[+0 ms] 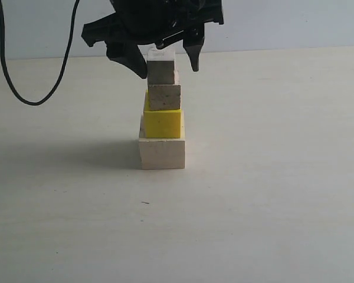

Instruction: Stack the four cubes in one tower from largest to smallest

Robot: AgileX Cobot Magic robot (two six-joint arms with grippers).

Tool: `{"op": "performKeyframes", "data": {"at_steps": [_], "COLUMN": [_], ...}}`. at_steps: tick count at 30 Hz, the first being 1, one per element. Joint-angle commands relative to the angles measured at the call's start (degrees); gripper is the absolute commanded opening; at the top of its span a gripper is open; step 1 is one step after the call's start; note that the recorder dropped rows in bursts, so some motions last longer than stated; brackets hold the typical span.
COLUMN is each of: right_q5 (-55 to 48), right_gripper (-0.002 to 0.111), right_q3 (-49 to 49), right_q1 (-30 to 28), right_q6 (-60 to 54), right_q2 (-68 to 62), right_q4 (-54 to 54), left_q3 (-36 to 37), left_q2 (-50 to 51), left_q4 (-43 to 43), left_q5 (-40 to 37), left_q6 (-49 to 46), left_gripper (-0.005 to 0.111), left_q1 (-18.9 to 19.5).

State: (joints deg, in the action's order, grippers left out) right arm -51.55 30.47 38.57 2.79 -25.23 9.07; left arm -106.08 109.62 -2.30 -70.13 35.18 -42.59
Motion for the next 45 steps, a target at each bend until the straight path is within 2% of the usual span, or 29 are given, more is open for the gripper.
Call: {"op": "performKeyframes", "data": {"at_steps": [1, 15, 17, 19, 24, 33, 36, 40, 43, 44, 45], "right_q5": [0.78, 0.68, 0.68, 0.68, 0.68, 0.68, 0.68, 0.68, 1.16, 2.44, 3.09], "right_gripper": [0.0, 0.0, 0.0, 0.0, 0.0, 0.0, 0.0, 0.0, 0.0, 0.0, 0.0], "right_q3": [-0.33, -0.33, -0.33, -0.33, -0.33, -0.33, -0.33, -0.33, -0.33, -0.33, -0.33], "right_q1": [0.1, 0.1, 0.1, 0.1, 0.1, 0.1, 0.1, 0.1, 0.1, 0.1, 0.1], "right_q6": [-0.22, -0.2, -0.2, -0.2, -0.2, -0.2, -0.01, 0.25, 0.25, 0.25, 0.25], "right_q2": [0.38, 0.38, 0.38, 0.38, 0.38, 0.38, 0.38, 0.38, 0.38, 0.38, 0.38], "right_q4": [-0.14, -0.28, -0.28, -0.28, -0.28, -0.71, -0.72, -0.07, -0.07, 0.05, 0.15], "left_q3": [-0.05, -0.55, -0.55, -0.55, -0.55, 0.69, 5.58, 17.11, 28.02, 38.69, 42.29], "left_q2": [-1.31, -8.78, -10.26, -11.87, -16.49, -26.36, -31.64, -40.17, -47.58, -55.22, -57.65], "left_q4": [0.96, 1.41, 1.41, 1.41, 1.41, 3.59, 7.78, 10.09, 9.97, 10.09, 10.09], "left_q5": [0.17, 0.17, 0.17, 0.17, 0.17, 0.17, 0.17, 0.52, 8.05, 15.04, 17.21], "left_q6": [-0.38, -1.99, -3.17, -4.72, -12.78, -20.08, -19.82, -17.41, -15.9, -14.07, -13.09], "left_gripper": [0.071, 0.07, 0.063, 0.05, 0.0, 0.0, 0.0, 0.0, 0.0, 0.0, 0.0], "left_q1": [-0.37, -0.37, -0.37, -0.37, -0.37, -0.37, -0.37, -0.37, -0.37, -0.37, -0.37]}}
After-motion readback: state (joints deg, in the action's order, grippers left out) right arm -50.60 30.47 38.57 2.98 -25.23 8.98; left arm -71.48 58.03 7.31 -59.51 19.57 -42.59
